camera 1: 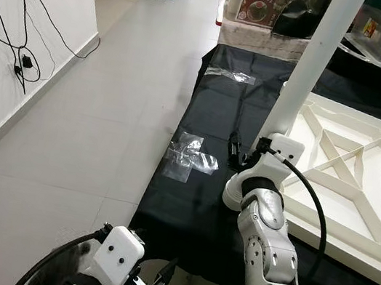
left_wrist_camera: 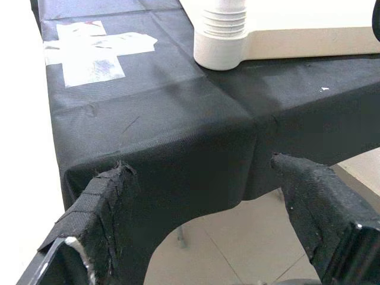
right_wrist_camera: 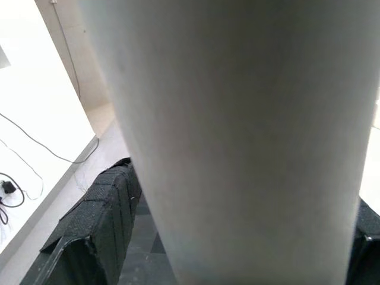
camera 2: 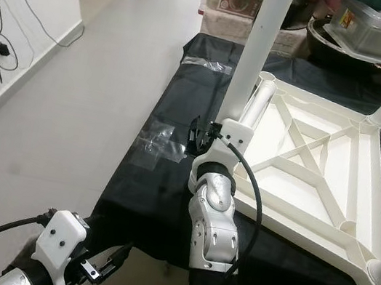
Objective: Building children table
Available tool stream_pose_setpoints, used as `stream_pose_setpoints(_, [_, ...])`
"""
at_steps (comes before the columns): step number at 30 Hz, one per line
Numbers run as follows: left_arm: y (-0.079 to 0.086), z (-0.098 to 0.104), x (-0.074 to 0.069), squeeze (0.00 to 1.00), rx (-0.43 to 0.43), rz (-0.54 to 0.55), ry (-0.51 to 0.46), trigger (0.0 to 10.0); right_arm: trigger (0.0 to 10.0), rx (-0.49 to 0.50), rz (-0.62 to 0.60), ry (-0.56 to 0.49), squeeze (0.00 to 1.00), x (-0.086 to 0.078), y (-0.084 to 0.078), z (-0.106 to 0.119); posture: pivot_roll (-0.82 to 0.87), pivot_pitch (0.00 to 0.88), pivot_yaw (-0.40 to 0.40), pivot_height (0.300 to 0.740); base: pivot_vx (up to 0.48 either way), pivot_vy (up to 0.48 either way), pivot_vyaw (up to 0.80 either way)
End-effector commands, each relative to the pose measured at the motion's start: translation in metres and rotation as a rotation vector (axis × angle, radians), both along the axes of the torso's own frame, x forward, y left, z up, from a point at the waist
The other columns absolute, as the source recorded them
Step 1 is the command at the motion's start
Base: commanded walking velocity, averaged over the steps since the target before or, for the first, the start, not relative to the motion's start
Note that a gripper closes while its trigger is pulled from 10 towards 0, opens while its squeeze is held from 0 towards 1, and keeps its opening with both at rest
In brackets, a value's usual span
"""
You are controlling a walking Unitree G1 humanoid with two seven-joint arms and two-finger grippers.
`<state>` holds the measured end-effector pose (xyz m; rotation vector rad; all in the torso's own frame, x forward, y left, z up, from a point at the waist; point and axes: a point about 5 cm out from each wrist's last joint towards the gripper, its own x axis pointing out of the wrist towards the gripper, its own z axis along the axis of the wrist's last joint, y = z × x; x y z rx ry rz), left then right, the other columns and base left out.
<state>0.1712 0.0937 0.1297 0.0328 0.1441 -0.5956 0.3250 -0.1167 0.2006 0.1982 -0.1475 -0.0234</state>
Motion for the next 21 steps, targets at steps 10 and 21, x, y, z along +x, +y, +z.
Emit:
stream_pose_setpoints(10, [0.001, -0.003, 0.0, 0.0, -0.005, -0.005, 0.018, 10.0, 10.0, -0.005, 0.063, -0.002, 0.0, 0.007, 0.0, 0.001, 0.11, 0.115, -0.049, 0.74, 0.0, 0.0, 0.0])
stream_pose_setpoints(21, [-0.002, -0.004, 0.0, 0.0, -0.012, -0.001, 0.018, 10.0, 10.0, 0.009, 0.167, -0.059, 0.0, 0.018, -0.013, 0.014, 0.1, 0.101, -0.058, 0.74, 0.0, 0.0, 0.0])
